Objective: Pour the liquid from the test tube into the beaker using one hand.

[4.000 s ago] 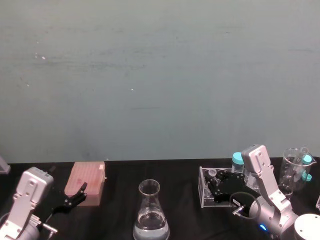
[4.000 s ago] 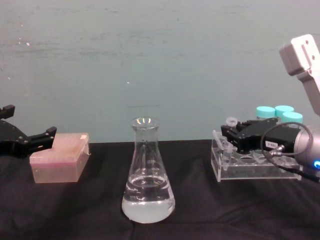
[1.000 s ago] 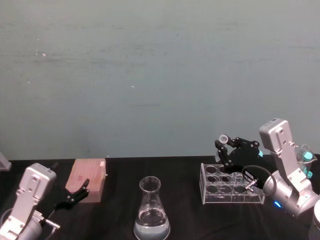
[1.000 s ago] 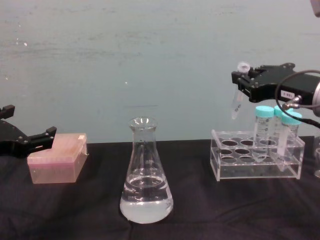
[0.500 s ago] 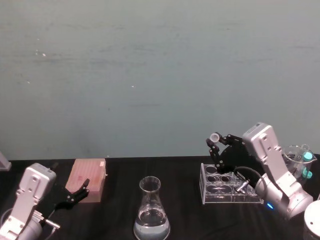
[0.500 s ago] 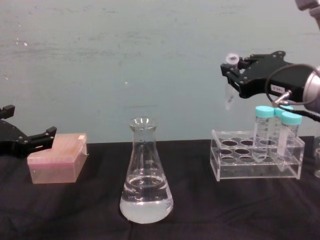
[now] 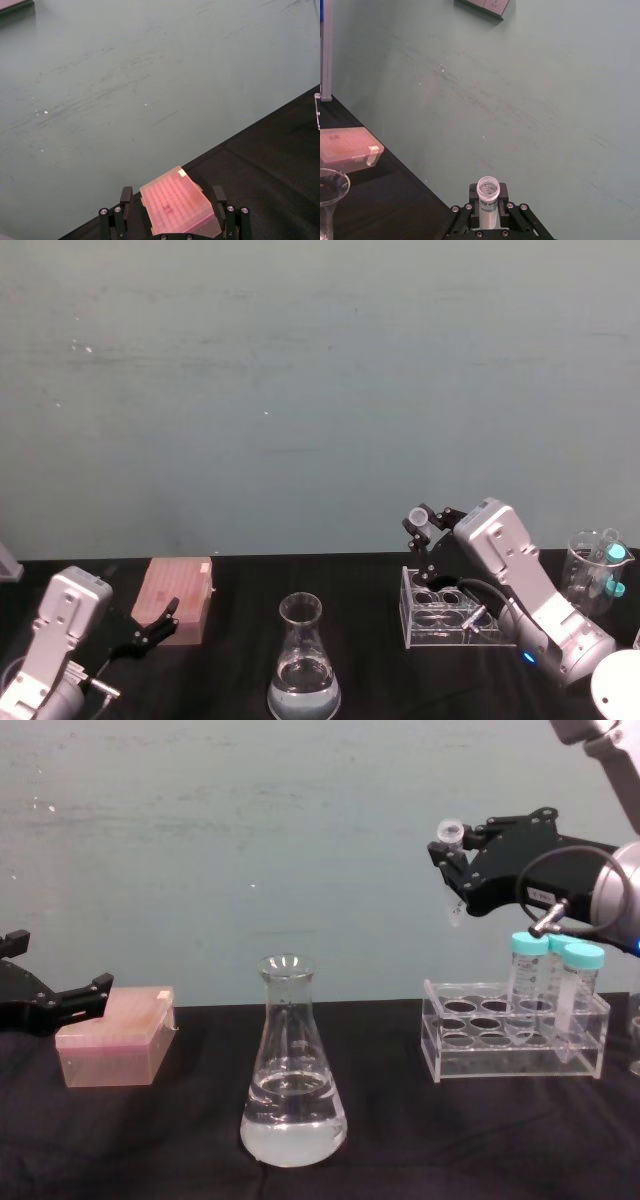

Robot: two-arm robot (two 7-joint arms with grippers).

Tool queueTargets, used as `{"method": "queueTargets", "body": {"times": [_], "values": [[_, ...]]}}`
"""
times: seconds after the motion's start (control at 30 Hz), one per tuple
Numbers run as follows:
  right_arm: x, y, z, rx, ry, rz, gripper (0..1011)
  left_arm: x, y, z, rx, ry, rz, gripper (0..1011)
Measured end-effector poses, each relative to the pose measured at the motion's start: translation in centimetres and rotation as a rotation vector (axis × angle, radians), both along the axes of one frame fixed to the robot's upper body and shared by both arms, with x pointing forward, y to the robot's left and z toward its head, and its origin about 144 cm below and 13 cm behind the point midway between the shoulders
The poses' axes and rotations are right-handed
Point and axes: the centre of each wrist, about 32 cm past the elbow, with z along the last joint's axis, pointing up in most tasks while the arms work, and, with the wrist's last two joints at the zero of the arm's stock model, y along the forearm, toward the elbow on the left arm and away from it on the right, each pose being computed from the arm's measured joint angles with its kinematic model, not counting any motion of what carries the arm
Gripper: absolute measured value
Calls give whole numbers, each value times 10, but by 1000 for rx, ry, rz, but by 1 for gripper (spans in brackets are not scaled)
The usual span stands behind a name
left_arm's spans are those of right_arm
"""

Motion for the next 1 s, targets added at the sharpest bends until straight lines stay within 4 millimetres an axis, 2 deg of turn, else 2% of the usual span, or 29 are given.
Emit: {"method": "queueTargets", "body": {"times": [1.0], "values": [[-18, 37, 3, -138, -56, 22, 208, 0, 0, 0, 0, 0, 0, 1000]]}}
